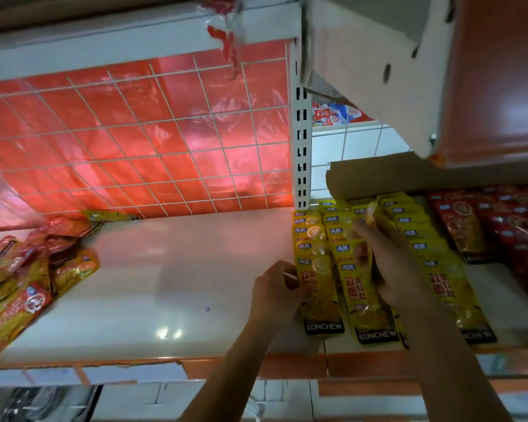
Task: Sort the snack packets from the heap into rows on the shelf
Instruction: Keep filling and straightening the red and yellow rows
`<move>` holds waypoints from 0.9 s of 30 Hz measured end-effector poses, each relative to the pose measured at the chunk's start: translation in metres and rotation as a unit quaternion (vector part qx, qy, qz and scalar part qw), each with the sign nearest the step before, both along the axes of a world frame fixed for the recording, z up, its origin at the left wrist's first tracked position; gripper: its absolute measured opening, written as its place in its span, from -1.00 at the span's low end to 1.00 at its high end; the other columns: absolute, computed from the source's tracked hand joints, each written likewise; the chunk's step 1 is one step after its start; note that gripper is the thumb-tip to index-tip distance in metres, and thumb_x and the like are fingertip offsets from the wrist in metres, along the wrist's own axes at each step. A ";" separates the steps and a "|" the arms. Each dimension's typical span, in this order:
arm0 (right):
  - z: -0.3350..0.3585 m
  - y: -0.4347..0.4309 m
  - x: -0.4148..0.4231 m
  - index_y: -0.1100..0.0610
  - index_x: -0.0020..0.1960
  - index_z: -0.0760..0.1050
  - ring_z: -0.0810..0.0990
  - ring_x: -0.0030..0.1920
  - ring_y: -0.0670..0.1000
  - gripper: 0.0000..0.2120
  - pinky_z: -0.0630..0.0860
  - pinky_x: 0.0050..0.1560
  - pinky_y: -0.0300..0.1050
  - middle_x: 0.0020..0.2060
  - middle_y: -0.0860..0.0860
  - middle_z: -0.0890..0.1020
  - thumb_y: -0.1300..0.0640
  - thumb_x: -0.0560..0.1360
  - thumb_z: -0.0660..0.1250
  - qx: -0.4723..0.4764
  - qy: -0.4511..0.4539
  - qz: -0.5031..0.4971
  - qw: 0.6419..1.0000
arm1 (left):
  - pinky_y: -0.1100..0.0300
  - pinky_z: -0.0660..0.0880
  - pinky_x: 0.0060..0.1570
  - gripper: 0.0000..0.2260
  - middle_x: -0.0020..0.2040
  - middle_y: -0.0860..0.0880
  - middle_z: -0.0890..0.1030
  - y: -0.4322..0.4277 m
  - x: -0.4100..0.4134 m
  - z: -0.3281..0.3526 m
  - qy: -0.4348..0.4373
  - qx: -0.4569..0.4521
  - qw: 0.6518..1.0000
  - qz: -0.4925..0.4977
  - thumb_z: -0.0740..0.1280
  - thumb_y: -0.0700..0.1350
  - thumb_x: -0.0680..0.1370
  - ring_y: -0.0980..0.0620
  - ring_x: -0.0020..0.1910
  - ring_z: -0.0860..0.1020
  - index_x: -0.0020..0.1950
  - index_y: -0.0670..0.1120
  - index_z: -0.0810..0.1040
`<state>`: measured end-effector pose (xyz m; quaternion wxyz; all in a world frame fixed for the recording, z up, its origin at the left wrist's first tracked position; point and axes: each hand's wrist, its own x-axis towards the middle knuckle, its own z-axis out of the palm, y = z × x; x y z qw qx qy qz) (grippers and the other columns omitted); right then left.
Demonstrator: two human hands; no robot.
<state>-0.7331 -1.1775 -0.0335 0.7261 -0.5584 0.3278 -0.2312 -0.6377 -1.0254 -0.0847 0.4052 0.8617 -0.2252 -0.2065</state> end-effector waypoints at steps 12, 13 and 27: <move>-0.015 0.018 -0.010 0.04 0.02 0.50 0.63 -0.31 -0.13 -0.83 0.53 -0.30 -0.18 -0.26 -0.11 0.64 0.08 0.47 0.41 -0.242 0.154 0.071 0.955 | 0.18 0.54 -0.19 -0.79 -0.20 0.08 0.64 -0.002 0.001 0.000 -0.029 0.009 0.999 0.012 0.39 0.07 0.51 0.11 -0.24 0.61 0.07 0.02 0.53; -0.020 0.021 -0.010 -0.01 0.04 0.43 0.62 -0.30 -0.17 -0.77 0.51 -0.30 -0.22 -0.23 -0.16 0.62 0.07 0.46 0.43 -0.272 0.177 0.079 0.942 | 0.14 0.58 -0.15 -0.82 -0.16 0.05 0.66 -0.002 0.003 0.000 -0.021 0.004 1.000 0.011 0.35 0.06 0.55 0.09 -0.24 0.63 0.07 0.00 0.55; -0.024 0.031 -0.015 0.01 0.32 0.32 0.52 -0.14 -0.09 -0.47 0.33 -0.28 -0.31 -0.10 -0.08 0.56 0.08 0.43 0.46 -0.433 0.258 0.176 0.845 | 0.23 0.50 -0.32 -0.90 -0.30 0.05 0.67 0.000 0.011 -0.005 0.005 -0.020 1.000 0.010 0.32 -0.02 0.56 0.10 -0.35 0.62 -0.06 -0.01 0.60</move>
